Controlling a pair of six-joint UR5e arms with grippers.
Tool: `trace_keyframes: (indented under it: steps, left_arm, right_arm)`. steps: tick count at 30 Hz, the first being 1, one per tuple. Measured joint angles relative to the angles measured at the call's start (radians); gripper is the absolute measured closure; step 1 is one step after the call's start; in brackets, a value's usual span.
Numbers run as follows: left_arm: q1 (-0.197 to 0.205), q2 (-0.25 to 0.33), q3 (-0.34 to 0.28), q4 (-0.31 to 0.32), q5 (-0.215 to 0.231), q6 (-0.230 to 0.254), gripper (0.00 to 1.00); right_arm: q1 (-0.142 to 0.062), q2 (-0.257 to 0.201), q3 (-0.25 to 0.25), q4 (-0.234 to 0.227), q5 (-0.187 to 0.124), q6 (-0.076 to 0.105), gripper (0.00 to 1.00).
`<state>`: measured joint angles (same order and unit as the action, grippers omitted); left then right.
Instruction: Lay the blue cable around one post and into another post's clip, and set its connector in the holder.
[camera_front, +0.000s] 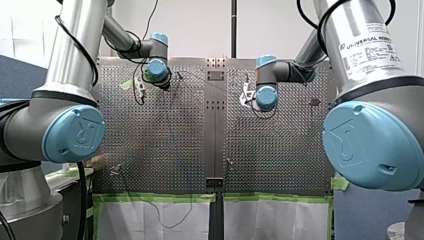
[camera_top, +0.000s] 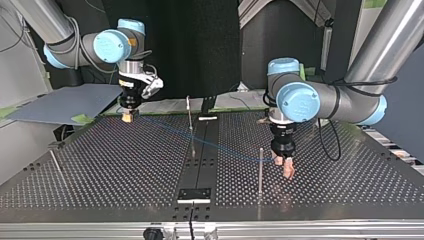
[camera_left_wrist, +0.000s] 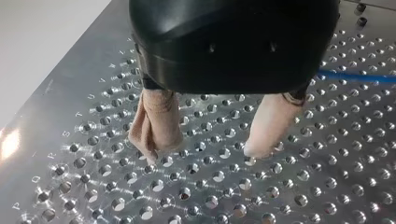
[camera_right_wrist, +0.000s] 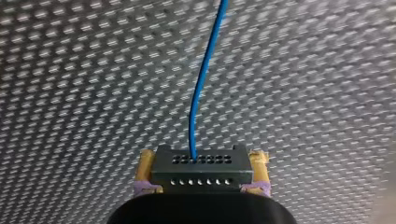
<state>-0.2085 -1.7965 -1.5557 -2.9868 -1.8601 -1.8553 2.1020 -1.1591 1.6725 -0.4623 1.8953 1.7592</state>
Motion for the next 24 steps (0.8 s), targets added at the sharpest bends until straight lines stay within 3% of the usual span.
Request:
trace_keyframes:
  steps: [4,7,17,24]
  left_arm:
    - [0.000,0.000,0.000,0.001,0.003,-0.009,0.00]
    - [0.000,0.000,0.000,0.001,0.011,-0.029,0.00]
    - [0.000,0.000,0.000,0.001,0.020,-0.052,0.00]
    - [-0.001,0.000,0.000,0.001,0.027,-0.058,0.00]
  right_arm:
    - [-0.007,0.036,0.037,-0.037,0.000,0.019,0.97]
    - [-0.027,0.069,0.070,-0.070,-0.003,0.046,0.97]
    - [-0.137,0.185,0.186,-0.186,-0.075,0.086,0.97]
    - [-0.211,0.255,0.259,-0.259,-0.123,0.085,0.97]
